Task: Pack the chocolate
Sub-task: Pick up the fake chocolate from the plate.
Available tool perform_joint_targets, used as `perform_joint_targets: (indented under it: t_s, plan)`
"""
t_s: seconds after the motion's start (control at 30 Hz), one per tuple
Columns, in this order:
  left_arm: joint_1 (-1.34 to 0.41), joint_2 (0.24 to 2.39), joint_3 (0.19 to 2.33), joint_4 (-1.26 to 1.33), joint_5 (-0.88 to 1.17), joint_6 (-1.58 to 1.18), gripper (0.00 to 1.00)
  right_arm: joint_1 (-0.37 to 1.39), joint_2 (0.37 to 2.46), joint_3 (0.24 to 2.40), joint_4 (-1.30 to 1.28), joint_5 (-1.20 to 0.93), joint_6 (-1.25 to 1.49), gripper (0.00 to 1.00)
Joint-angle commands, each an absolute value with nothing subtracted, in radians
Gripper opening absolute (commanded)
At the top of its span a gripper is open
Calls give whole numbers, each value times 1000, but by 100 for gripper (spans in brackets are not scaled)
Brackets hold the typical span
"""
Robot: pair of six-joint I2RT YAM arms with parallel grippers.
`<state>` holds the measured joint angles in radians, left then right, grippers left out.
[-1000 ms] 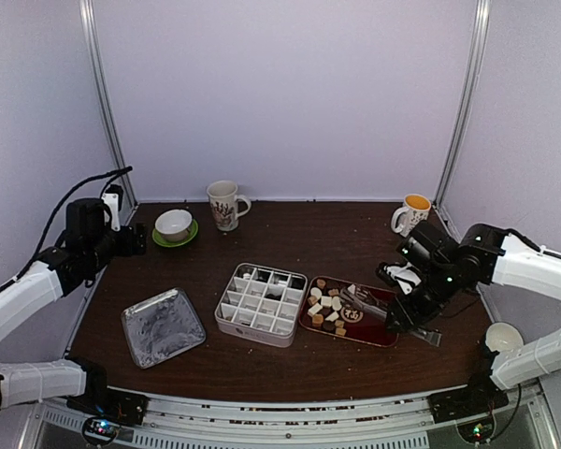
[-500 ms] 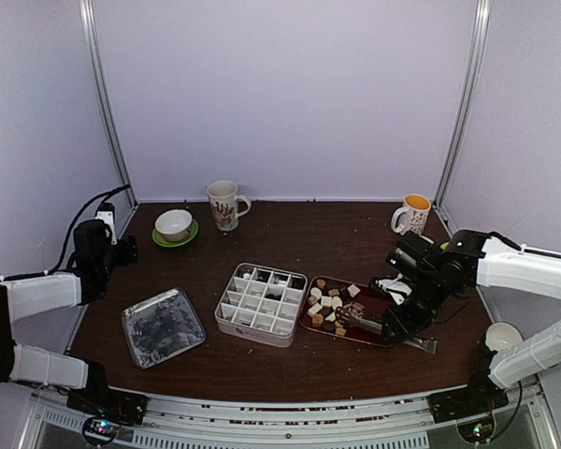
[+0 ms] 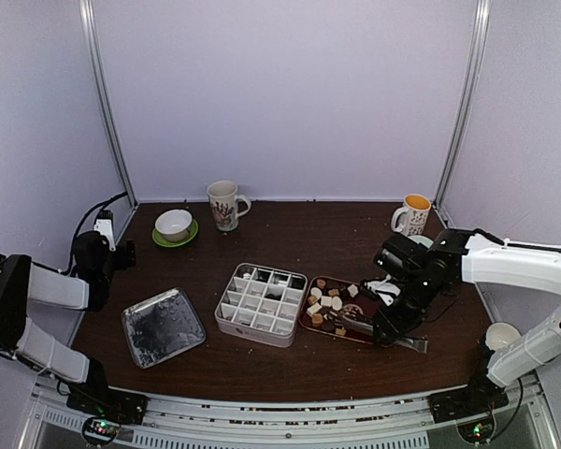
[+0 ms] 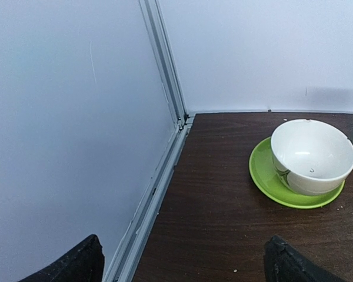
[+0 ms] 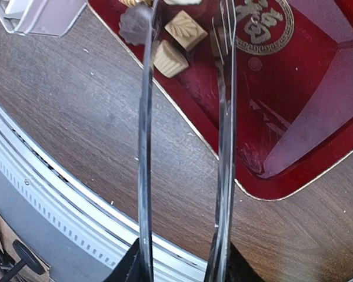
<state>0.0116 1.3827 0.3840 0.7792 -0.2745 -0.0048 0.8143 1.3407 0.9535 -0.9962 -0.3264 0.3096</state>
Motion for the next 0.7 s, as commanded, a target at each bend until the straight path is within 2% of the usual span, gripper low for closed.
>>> perform_joint_targets:
  t_s: [0.0, 0.07, 0.37, 0.67]
  plan:
    - [21, 1406, 348, 953, -201, 12, 98, 824, 1358, 1006, -984, -330, 292, 38]
    - [21, 1427, 324, 1032, -182, 25, 98, 827, 1380, 1022, -986, -319, 294, 38]
    - [20, 1424, 327, 1018, -177, 23, 98, 842, 1445, 1079, -974, -262, 313, 30]
    - [20, 1425, 326, 1021, -176, 25, 98, 848, 1367, 1127, -973, -242, 328, 25]
